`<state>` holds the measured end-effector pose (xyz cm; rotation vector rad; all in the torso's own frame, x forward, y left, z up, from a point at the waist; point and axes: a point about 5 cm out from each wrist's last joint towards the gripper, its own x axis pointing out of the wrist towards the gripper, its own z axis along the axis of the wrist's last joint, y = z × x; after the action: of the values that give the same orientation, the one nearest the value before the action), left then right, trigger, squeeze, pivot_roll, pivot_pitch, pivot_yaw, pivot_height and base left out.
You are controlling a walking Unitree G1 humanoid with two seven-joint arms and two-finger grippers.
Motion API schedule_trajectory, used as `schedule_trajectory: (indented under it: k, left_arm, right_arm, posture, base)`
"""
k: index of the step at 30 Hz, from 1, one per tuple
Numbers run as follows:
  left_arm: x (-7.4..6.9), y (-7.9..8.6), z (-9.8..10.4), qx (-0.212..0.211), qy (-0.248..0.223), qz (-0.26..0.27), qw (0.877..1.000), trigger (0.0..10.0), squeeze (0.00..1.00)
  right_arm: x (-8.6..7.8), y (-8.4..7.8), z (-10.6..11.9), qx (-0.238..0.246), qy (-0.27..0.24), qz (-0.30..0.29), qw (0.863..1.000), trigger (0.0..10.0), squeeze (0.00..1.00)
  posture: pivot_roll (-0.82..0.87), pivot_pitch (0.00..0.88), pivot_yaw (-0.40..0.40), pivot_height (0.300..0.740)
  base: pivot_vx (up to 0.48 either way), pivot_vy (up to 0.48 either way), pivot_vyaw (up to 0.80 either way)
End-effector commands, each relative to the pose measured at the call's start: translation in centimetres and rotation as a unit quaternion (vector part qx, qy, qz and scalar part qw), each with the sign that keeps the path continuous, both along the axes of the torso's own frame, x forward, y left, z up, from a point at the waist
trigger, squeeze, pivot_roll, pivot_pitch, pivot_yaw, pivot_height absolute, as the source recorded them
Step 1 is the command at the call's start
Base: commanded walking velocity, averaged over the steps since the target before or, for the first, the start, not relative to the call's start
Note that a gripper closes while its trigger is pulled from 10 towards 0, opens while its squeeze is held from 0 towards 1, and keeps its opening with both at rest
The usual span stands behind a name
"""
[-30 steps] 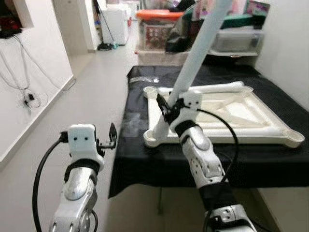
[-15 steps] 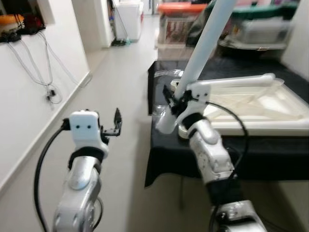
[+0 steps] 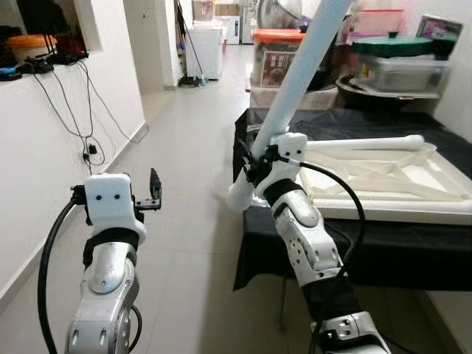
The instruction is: Building children table
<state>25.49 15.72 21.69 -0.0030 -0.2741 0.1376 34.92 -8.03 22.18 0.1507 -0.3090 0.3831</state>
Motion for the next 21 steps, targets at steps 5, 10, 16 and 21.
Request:
schedule_trajectory:
  k: [5, 10, 16, 21]
  left_arm:
    - [0.15, -0.21, 0.01, -0.014, 0.008, 0.002, 1.000, 10.0, 0.00]
    - [0.25, 0.07, 0.00, -0.008, 0.008, 0.011, 1.000, 10.0, 0.00]
    - [0.28, -0.37, 0.23, -0.007, 0.003, 0.009, 1.000, 10.0, 0.00]
    - [0.25, -0.38, 0.25, -0.001, 0.002, 0.007, 1.000, 10.0, 0.00]
  right_arm:
    - [0.07, -0.67, 0.23, 0.007, -0.002, -0.012, 1.000, 10.0, 0.00]
    - [0.15, -0.77, 0.31, 0.009, -0.001, -0.014, 1.000, 10.0, 0.00]
    - [0.33, -0.95, 0.41, 0.007, 0.002, -0.018, 1.000, 10.0, 0.00]
    - [0.27, -0.74, 0.55, 0.007, -0.001, -0.018, 1.000, 10.0, 0.00]
  posture:
    - [-0.03, 0.005, 0.003, 0.740]
    - [-0.05, 0.014, -0.005, 0.740]
    - [-0.08, 0.015, -0.017, 0.740]
    - [-0.07, 0.015, 0.000, 0.740]
  base:
    - [0.000, 0.000, 0.00]
    - [0.000, 0.000, -0.16]
    - [0.000, 0.000, -0.80]
    - [0.000, 0.000, -0.80]
